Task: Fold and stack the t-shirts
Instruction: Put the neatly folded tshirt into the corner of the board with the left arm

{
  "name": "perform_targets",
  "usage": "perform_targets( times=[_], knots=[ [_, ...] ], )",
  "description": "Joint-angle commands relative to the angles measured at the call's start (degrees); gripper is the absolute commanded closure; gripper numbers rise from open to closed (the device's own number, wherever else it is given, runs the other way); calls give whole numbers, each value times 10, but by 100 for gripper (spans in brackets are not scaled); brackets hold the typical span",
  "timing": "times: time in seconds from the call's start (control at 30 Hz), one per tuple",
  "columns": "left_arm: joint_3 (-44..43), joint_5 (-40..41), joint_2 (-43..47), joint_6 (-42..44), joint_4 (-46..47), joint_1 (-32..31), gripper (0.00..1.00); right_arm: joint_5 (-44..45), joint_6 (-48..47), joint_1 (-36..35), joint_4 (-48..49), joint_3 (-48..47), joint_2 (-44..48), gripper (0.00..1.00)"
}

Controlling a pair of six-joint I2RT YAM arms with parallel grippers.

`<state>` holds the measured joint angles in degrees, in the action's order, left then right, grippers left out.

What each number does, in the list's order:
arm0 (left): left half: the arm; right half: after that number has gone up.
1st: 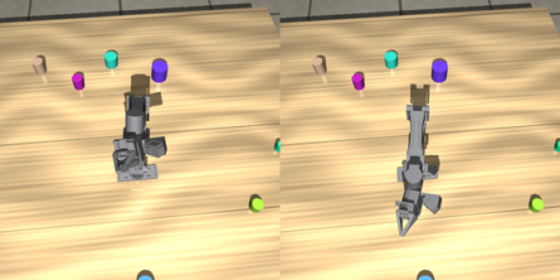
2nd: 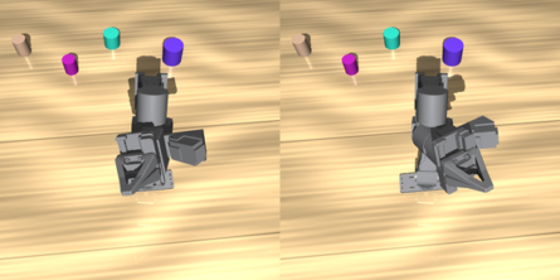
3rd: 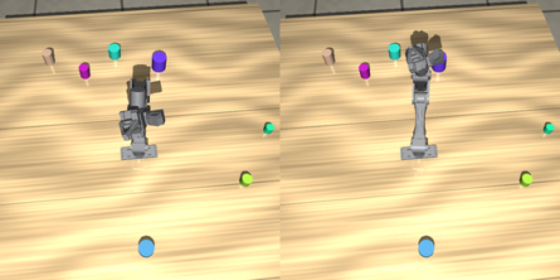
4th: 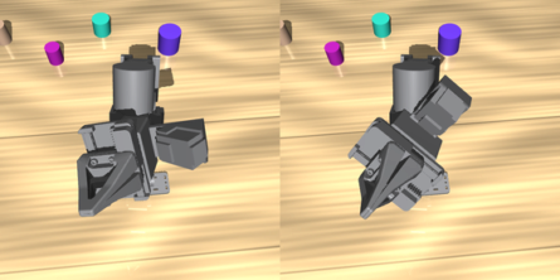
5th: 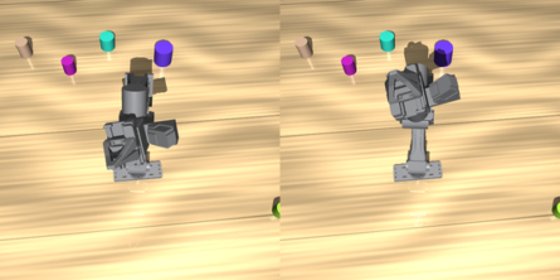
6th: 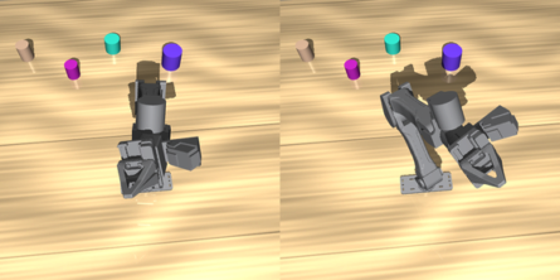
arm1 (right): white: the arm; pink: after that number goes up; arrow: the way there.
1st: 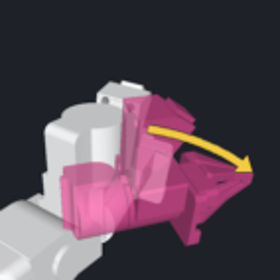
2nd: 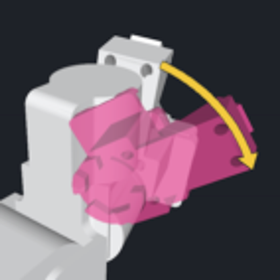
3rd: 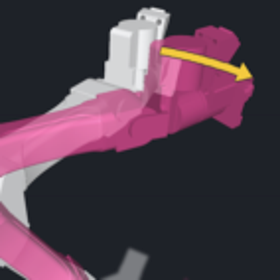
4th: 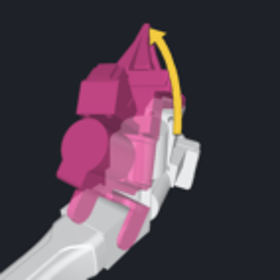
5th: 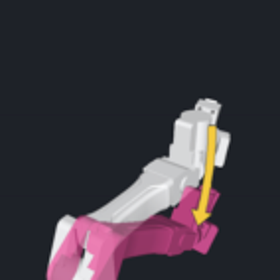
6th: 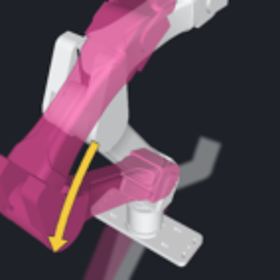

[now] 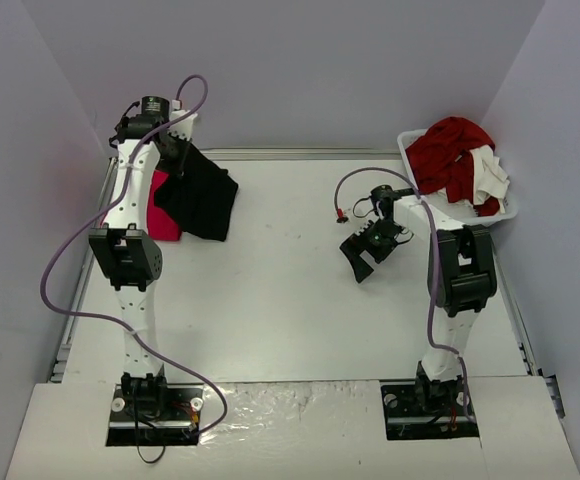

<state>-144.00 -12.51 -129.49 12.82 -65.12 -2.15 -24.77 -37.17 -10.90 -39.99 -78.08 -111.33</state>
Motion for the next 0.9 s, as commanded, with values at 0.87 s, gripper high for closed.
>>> perform_targets(
  times=[0.87],
  knots=[
    [-81,88,45,61,-29,15,98,61,8,-21,-14,14,-57,0]
  ],
)
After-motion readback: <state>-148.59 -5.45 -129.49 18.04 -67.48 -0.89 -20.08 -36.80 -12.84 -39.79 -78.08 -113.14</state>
